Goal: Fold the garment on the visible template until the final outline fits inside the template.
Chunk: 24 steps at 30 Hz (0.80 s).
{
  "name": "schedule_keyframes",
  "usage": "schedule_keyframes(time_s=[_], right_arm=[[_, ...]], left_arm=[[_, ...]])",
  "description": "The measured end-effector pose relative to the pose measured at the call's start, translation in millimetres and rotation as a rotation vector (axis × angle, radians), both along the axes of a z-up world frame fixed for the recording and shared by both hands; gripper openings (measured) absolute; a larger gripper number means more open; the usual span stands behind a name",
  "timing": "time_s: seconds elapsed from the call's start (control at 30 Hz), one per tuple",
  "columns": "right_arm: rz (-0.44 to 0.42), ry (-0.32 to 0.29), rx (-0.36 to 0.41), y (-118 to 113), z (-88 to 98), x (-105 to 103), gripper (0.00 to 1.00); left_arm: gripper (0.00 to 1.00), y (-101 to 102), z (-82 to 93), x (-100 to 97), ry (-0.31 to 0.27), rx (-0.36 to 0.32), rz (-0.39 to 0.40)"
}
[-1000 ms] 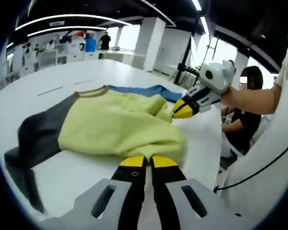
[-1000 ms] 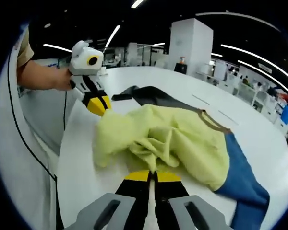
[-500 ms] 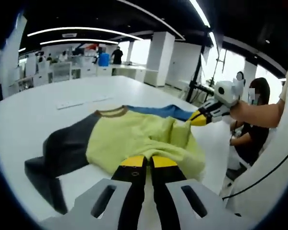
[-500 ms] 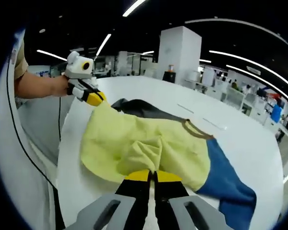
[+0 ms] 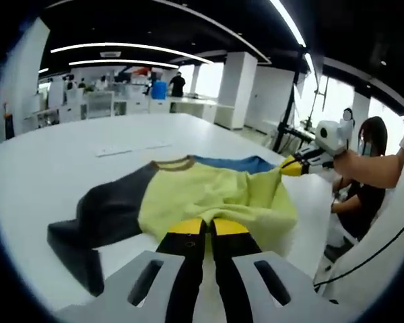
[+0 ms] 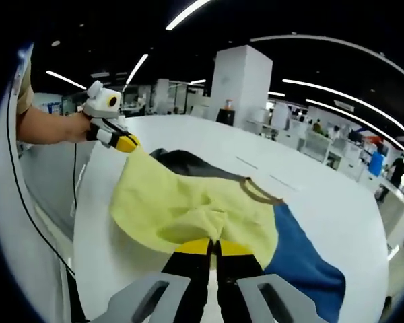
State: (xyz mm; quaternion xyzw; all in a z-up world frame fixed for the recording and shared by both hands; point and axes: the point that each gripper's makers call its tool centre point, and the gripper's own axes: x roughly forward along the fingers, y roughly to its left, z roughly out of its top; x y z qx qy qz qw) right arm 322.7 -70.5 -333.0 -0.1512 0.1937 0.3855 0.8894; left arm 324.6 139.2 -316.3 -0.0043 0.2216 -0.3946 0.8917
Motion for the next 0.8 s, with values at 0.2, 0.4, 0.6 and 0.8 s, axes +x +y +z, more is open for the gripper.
schedule_keyframes(time_s=[0.2,0.4,0.6,0.8], right_arm=[[-0.025,0.012,0.027,1,-0.8,11,0.00],[-0.085,0.074,0.052,-6,-13.9,27,0.00],[-0.114,0.125,0.033,-13,-29.6,35,0.00],[-0.117,0.162,0.012,-13,-43.2,37,0.00]], left_arm=[[0.01,-2,-3.7,13.1,0.024,0.002,0.014],[0.01,-4,-16.6,34.0,0.103,-0.008,0.047],[0.01,-14,-28.6,48.6,0.160,0.002,0.040],[0.01,-28,-39.4,59.7,0.201,0.042,0.010]])
